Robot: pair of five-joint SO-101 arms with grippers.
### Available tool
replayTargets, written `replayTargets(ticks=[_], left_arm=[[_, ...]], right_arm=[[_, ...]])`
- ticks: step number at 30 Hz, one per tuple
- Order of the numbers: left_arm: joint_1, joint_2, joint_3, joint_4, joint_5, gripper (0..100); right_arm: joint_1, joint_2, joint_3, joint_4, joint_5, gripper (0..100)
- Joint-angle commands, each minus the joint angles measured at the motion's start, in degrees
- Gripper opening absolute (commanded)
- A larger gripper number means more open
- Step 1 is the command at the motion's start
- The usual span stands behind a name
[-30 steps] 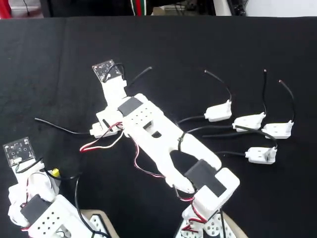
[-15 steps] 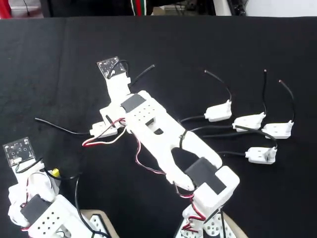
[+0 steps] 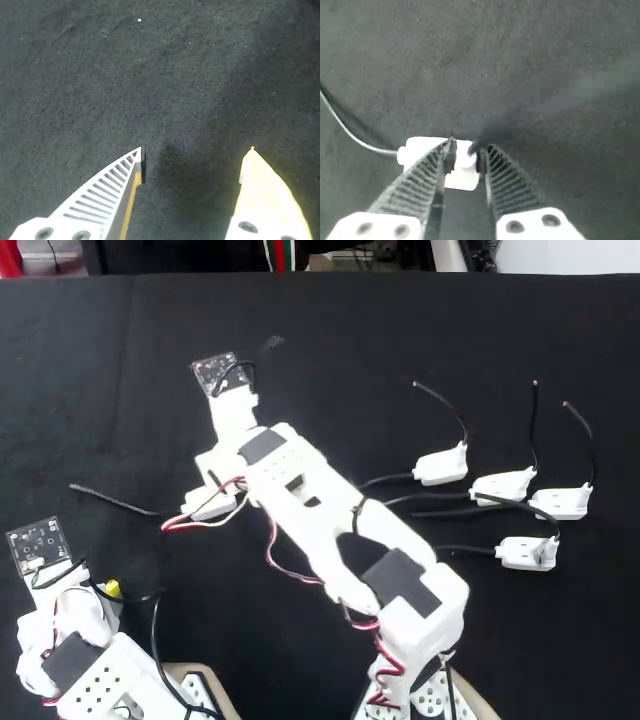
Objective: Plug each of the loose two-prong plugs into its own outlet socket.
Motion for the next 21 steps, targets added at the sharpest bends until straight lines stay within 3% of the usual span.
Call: replayTargets(ticks=[1, 18, 21], left_arm=[[-0.6, -0.4, -0.2, -0.9, -0.3, 31], [-0.5, -0.4, -0.2, -0.9, -0.3, 31], [-0.5, -0.4, -0.2, -0.9, -0.3, 31]], right_arm=[[-4.0, 1.5, 1.0, -0.1, -1.0, 1.1], [-10.1, 1.1, 9.5, 1.4, -0.6, 1.1], [-10.5, 1.1, 9.7, 1.6, 2.2, 1.1]])
